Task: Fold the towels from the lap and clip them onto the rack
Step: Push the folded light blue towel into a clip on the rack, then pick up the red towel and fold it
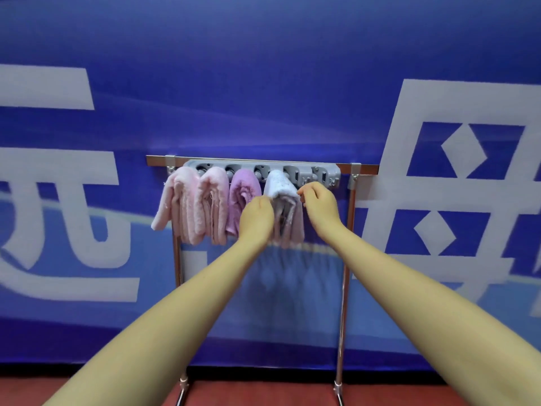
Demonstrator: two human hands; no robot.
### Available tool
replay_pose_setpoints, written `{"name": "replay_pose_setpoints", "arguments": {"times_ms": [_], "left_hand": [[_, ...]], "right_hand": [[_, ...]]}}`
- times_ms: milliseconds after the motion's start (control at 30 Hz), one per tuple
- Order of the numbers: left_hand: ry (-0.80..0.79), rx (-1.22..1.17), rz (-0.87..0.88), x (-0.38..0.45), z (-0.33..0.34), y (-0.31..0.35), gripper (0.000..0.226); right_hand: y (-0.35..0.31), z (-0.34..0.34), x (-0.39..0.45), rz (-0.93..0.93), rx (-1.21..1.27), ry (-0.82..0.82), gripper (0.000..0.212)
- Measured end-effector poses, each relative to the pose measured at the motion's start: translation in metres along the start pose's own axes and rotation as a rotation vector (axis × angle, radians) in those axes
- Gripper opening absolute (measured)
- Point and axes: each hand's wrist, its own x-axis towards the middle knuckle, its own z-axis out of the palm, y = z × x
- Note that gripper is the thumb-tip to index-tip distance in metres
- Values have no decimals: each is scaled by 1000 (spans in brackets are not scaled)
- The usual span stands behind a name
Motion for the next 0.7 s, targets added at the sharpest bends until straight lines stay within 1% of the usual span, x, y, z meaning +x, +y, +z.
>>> {"name": "replay_pose_setpoints", "arguments": {"times_ms": [33, 67, 133, 200, 267, 400, 533, 667, 700], "left_hand": [[-31, -18, 12, -8, -7, -6, 32], [-29, -39, 6, -16, -14, -15, 33], [-35, -66, -41, -36, -26, -36, 36], [-54, -37, -112, -57, -37, -71, 38], [-62, -4, -220, -72, -47, -118, 39], [-118, 81, -428, -100, -58, -210, 39], [-216, 211, -565, -134, -59, -295, 37], [-309, 316, -710, -164, -60, -392, 29], [-310, 336, -754, -170, -61, -414, 29]], "right_hand": [[-3, 3, -14, 16, 42, 7, 29], [-5, 7, -30, 31, 70, -8, 32], [1, 20, -65, 59, 91, -89, 36], [22, 38, -102, 114, 97, -198, 38], [51, 57, -139, 213, 95, -283, 36], [121, 89, -210, 432, 66, -347, 36], [196, 127, -291, 634, -29, -450, 41], [269, 146, -361, 848, -104, -520, 42], [287, 150, -376, 895, -122, -536, 43]]}}
